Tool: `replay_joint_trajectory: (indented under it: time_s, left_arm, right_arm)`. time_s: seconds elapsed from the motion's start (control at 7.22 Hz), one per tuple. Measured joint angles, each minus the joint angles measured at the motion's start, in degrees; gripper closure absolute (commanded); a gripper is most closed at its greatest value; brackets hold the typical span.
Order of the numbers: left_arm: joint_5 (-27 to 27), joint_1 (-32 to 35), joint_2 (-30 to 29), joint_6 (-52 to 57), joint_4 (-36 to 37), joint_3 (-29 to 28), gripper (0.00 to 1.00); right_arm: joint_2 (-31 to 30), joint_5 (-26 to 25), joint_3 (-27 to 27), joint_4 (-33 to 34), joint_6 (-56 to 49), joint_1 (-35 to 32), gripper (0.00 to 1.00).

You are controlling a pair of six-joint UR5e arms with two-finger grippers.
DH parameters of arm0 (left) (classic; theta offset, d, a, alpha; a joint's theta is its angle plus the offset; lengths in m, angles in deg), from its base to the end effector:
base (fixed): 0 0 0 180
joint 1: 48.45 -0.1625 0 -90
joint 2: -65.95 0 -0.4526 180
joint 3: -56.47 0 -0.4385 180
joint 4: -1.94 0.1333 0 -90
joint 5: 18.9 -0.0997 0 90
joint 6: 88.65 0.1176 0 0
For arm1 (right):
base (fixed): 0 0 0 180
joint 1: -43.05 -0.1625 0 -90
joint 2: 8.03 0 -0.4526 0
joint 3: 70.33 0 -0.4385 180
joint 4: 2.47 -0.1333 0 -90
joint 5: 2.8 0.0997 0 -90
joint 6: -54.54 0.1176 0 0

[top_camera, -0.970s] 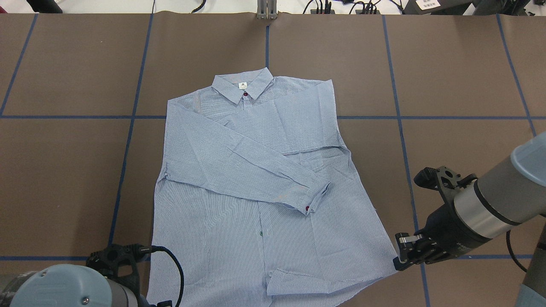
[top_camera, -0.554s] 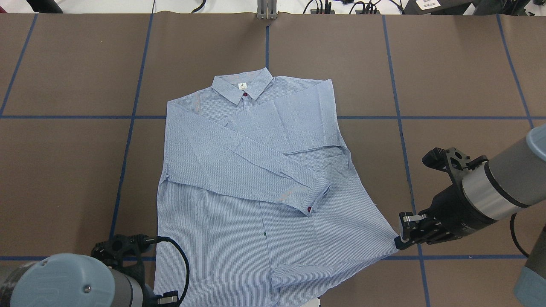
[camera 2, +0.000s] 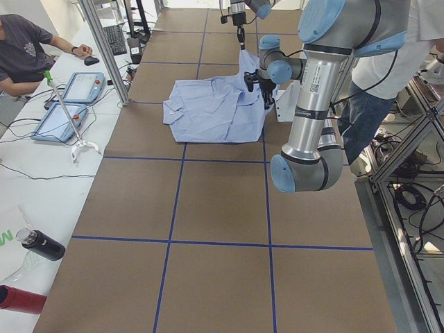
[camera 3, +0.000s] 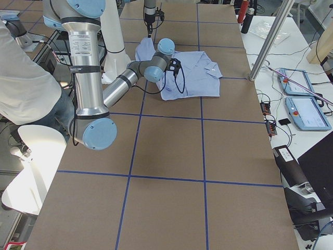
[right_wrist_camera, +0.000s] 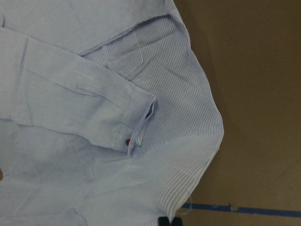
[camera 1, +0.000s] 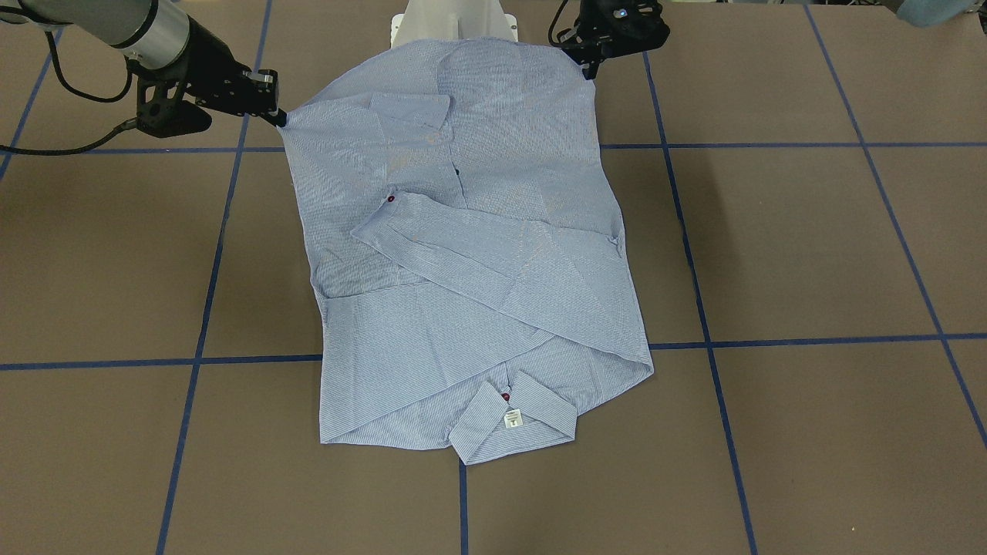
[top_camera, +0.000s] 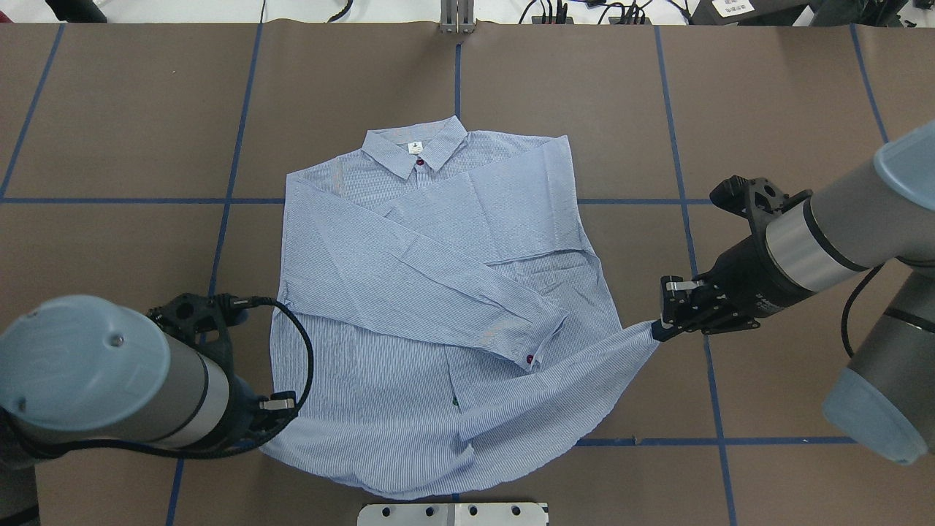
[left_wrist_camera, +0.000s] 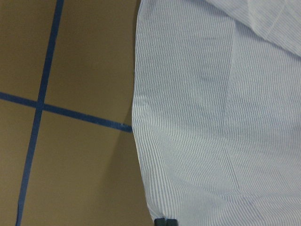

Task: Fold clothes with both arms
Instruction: 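Lift the hem with both grippers and carry it toward the collar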

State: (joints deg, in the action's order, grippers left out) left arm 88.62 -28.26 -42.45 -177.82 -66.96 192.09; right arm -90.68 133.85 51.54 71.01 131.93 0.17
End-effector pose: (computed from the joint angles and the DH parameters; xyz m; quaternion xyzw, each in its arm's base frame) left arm 0.4208 -0.2590 0.2120 -0.0734 0.3814 -0.0997 0.9161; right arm -0.3489 -0.3892 0.2972 -0.1099 -0.5429 0.0333 0.8319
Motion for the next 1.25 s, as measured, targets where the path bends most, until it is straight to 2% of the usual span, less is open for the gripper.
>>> replay_joint_trajectory:
  time_s: [0.42, 0.83, 1.25]
  left_arm:
    - [3.32, 8.82, -0.85, 7.99, 0.1, -3.82, 1.0]
    - [5.87, 16.37, -5.45, 14.63, -0.08, -11.22, 1.0]
    - [6.75, 22.52, -7.93, 21.54, -0.69, -17.42, 1.0]
  right_arm:
    - [8.26, -1.1, -8.26, 0.12, -0.2, -4.79, 1.0]
    - [17.22, -5.22, -18.34, 0.08, -0.81, -6.2, 1.0]
    - [24.0, -6.28, -26.08, -0.13, -2.18, -8.52, 1.0]
